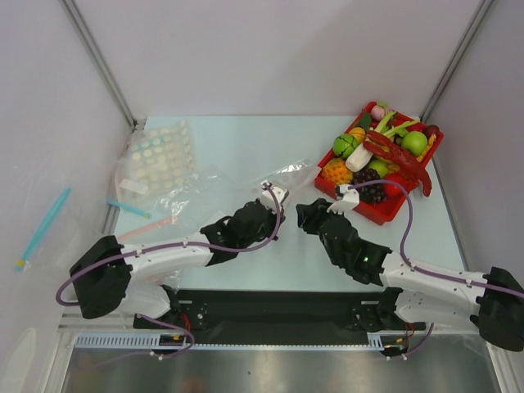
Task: Place the food in the zip-top bag and seal the zipper
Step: Open the zipper of the food storage bag at the center of the board.
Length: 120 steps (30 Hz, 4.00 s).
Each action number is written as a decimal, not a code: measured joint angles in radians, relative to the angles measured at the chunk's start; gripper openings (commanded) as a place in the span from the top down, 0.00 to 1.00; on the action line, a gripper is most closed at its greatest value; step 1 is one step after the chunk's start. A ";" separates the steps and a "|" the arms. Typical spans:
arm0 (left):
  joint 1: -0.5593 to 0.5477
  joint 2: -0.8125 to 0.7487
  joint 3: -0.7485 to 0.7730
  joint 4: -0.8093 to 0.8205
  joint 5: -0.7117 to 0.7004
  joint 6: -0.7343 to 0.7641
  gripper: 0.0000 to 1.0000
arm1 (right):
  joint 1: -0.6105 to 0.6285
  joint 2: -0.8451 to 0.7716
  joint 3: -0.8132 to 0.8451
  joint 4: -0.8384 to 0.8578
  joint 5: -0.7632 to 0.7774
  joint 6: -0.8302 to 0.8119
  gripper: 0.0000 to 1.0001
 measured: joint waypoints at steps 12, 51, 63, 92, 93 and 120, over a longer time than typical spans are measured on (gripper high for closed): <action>0.029 -0.046 -0.027 0.017 0.090 -0.032 1.00 | -0.071 0.014 -0.039 0.106 -0.204 -0.077 0.54; 0.048 -0.086 -0.061 0.040 0.169 -0.084 1.00 | -0.140 0.004 -0.052 0.113 -0.414 -0.154 0.51; 0.050 -0.110 -0.084 0.057 0.202 -0.084 1.00 | -0.164 0.020 -0.052 0.114 -0.495 -0.159 0.51; 0.043 -0.054 -0.061 0.033 0.208 -0.075 0.95 | -0.161 0.086 -0.005 -0.010 -0.378 -0.143 1.00; 0.043 -0.054 -0.060 0.031 0.206 -0.075 0.93 | -0.161 0.086 -0.003 -0.010 -0.378 -0.143 1.00; 0.043 0.013 0.021 -0.096 -0.031 -0.052 1.00 | -0.031 0.152 0.049 0.024 -0.417 -0.289 1.00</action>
